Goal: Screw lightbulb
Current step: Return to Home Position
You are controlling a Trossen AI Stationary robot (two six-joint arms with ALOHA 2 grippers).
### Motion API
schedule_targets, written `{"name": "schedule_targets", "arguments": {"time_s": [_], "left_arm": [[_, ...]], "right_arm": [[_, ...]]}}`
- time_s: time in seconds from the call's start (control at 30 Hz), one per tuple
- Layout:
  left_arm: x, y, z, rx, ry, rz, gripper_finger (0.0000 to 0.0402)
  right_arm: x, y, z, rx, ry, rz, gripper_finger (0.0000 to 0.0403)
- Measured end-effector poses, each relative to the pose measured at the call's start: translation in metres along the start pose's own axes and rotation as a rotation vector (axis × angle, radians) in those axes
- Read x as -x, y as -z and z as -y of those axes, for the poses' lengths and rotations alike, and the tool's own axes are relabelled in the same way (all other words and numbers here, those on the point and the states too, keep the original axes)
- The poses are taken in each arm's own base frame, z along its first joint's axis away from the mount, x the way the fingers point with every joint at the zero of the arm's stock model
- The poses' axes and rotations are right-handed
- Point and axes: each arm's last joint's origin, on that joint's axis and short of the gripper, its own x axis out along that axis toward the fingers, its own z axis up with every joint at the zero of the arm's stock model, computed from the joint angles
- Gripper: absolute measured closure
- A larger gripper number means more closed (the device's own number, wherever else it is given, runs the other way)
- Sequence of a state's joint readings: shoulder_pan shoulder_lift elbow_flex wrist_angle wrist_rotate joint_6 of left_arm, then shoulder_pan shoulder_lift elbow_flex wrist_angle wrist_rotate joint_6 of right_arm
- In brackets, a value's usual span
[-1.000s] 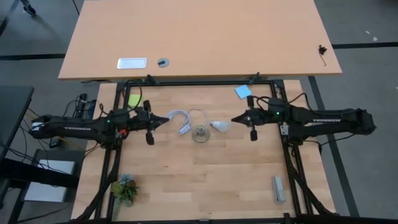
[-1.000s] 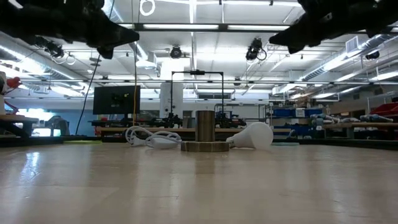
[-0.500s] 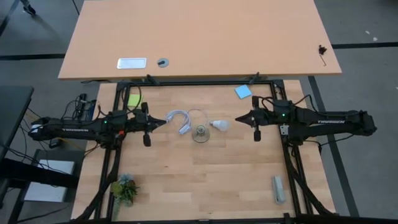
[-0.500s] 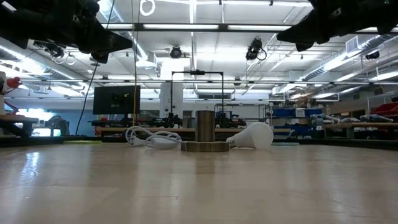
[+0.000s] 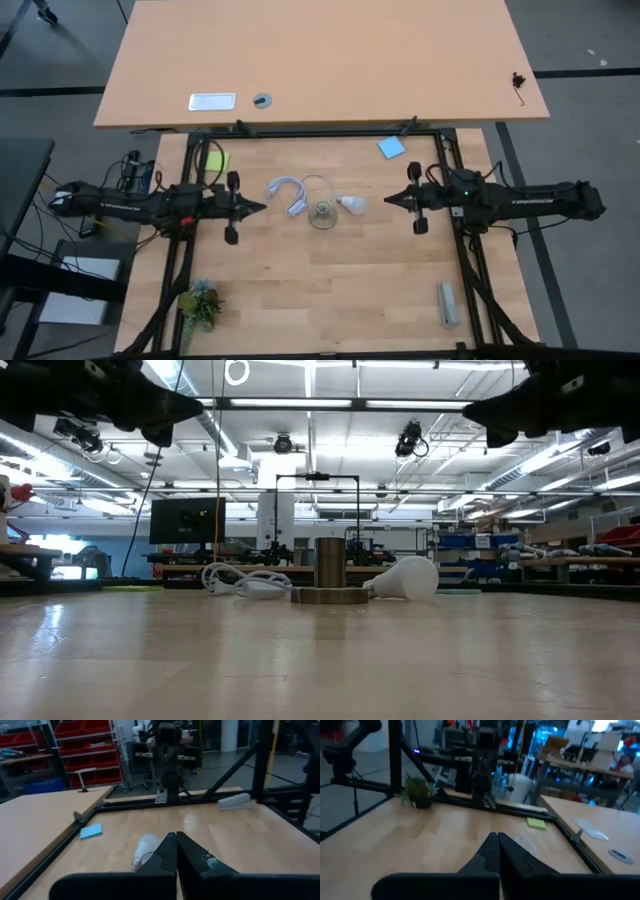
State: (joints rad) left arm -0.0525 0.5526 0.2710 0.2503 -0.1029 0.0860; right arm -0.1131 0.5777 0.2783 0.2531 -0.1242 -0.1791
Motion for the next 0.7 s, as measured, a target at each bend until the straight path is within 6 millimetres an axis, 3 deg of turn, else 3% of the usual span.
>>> {"name": "schedule_targets", "arguments": {"time_s": [0.1, 0.43, 0.7], "left_arm": [[0.001, 0.006, 0.004, -0.012, 0.023, 0.014, 0.0399], [0.009, 0.054, 0.008, 0.129, 0.037, -0.037, 0.0399], [0.015, 0.058, 0.012, 0.107, 0.101, -0.018, 0.0399]], "right_arm": [[0.003, 0.009, -0.003, 0.006, -0.001, 0.044, 0.0400], [0.007, 0.035, -0.012, -0.044, -0.026, 0.055, 0.0401], [0.015, 0.042, -0.016, -0.024, -0.031, 0.114, 0.0400]]}}
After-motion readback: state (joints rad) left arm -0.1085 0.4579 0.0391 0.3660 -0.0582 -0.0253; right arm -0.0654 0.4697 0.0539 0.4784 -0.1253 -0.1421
